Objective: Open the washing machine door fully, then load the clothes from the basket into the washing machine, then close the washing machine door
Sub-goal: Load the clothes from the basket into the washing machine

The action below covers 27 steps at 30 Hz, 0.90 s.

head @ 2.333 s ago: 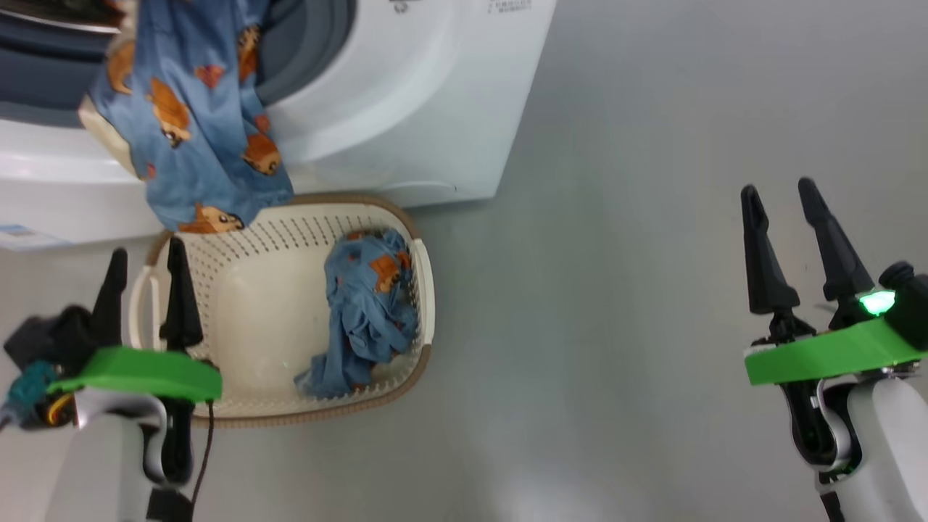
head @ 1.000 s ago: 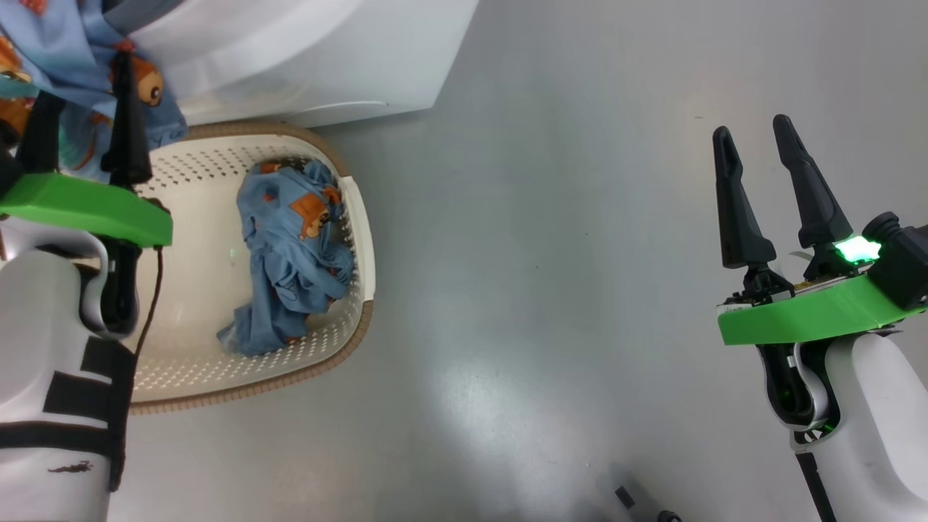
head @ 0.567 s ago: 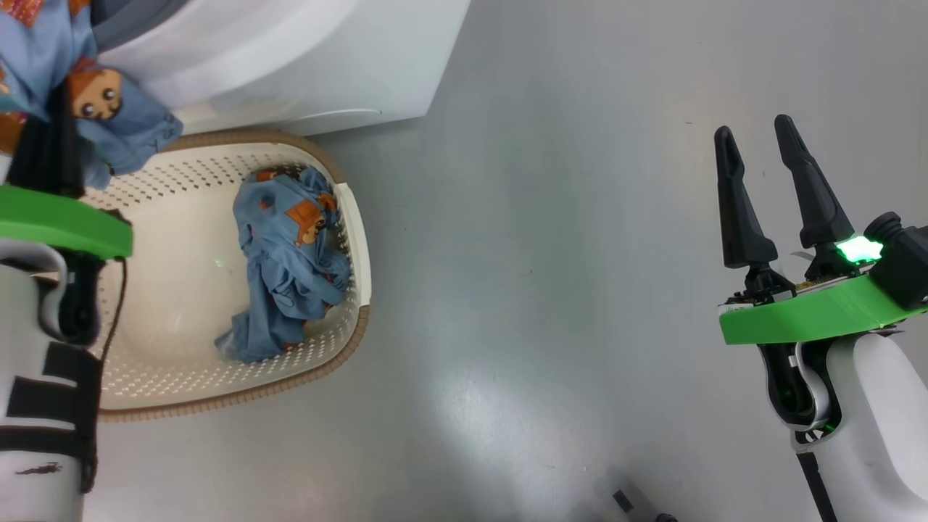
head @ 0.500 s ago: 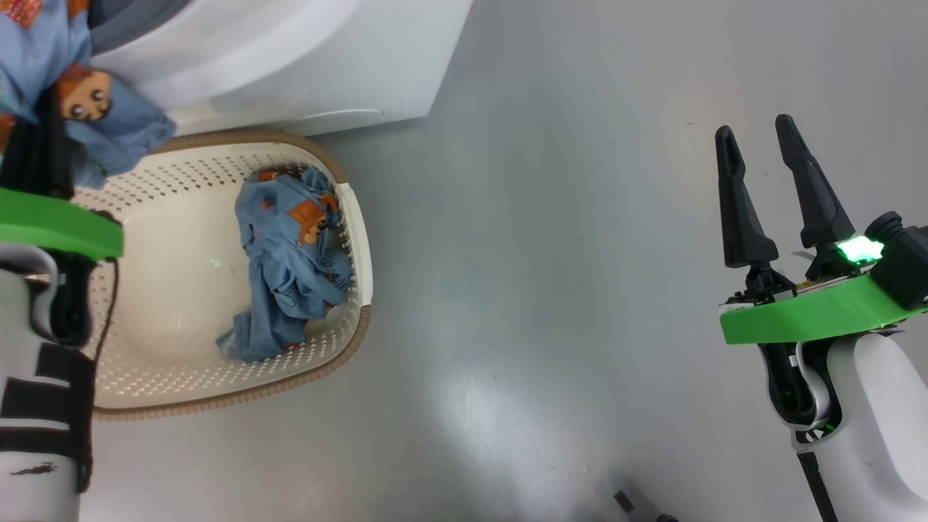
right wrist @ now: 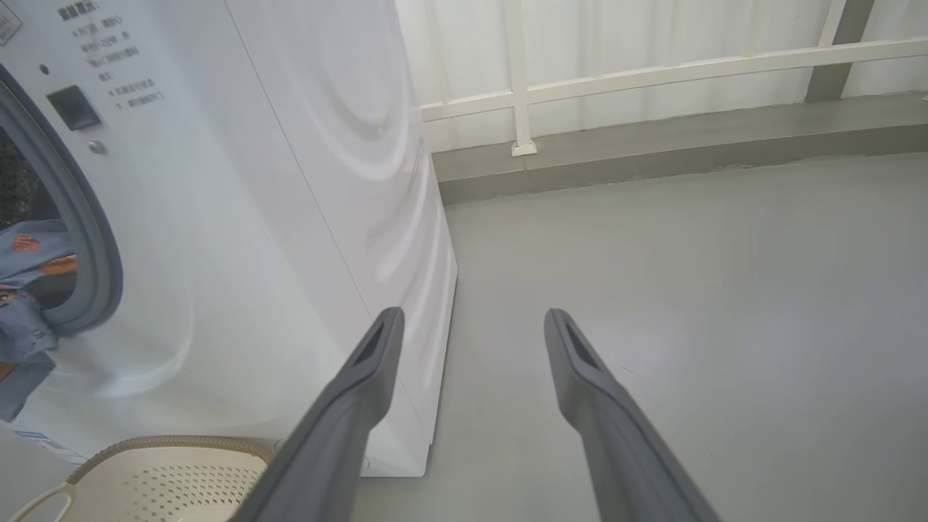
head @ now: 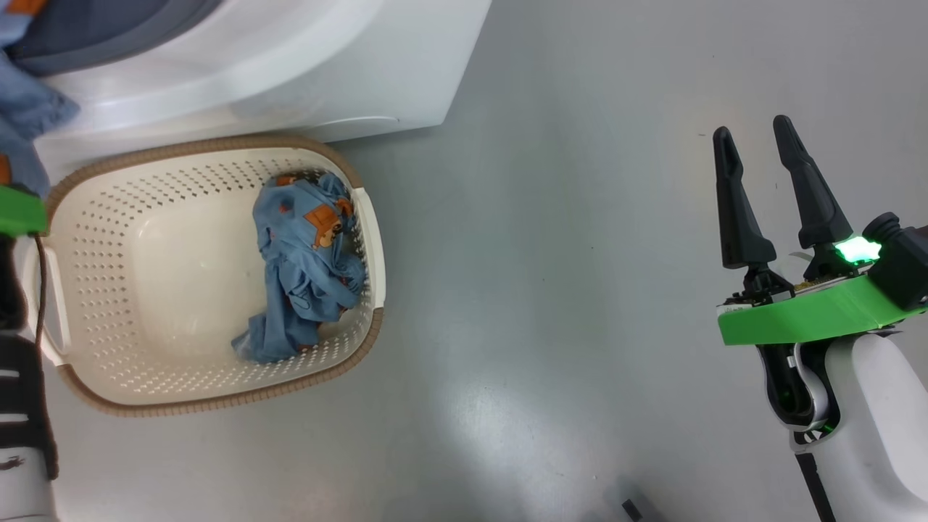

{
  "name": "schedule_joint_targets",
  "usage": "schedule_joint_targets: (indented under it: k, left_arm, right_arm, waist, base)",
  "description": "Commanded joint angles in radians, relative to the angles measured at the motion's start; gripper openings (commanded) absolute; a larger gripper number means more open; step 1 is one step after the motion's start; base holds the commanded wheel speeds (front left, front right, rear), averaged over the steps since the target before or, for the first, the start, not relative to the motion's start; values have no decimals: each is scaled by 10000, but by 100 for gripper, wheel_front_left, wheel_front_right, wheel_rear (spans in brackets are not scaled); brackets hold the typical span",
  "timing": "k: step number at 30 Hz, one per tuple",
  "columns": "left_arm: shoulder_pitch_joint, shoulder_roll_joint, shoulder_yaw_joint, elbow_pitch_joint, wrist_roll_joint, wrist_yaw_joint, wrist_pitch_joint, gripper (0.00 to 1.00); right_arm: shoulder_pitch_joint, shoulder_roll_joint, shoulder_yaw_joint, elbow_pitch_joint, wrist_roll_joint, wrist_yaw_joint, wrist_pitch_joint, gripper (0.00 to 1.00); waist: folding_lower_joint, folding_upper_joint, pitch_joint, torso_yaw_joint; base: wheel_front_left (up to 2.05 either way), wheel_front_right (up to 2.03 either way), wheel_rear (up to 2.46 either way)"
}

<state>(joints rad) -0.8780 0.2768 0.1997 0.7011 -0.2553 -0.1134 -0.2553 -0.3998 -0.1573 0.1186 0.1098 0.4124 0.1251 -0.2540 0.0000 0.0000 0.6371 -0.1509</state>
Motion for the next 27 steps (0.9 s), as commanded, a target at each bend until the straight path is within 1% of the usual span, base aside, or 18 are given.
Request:
schedule_joint_targets:
  k: [1, 7, 10, 13, 17, 21, 27]
  left_arm:
    - [130, 339, 258, -378, 153, 66, -65, 0]
    - [28, 29, 667, -1312, 767, -57, -65, 0]
    - [-205, -37, 757, -1459, 928, -107, -65, 0]
    - [-524, -63, 625, -1493, 1071, -144, -65, 0]
    - [-1044, -59, 361, -1274, 1137, -164, -65, 0]
    - [-1667, 69, -180, -932, 1050, -169, -65, 0]
    - [-2805, 462, -949, 370, 715, -171, -65, 0]
  right_arm:
    - [205, 13, 142, -218, -106, 56, -78, 100]
    - [174, 98, 194, -223, -80, 56, -78, 100]
    - [172, 140, 200, -240, -66, 56, -78, 100]
    - [180, 206, 199, -243, -68, 56, -78, 100]
    - [178, 288, 198, -250, -72, 56, -78, 100]
    - [144, 349, 218, -244, -48, 56, -78, 100]
    - [82, 441, 317, -226, -15, 56, -78, 100]
  waist:
    - [0, 0, -1, -3]
    - [0, 0, 8, -109]
    - [0, 0, 45, -177]
    - [0, 0, 80, -241]
    - [0, 0, 132, -298]
    - [0, 0, 201, -367]
    - [0, 0, 311, -517]
  base:
    - [0, 0, 0]
    - [0, 0, 0]
    - [0, 0, 0]
    - [0, 0, 0]
    - [0, 0, 0]
    - [0, 0, 0]
    - [0, 0, 0]
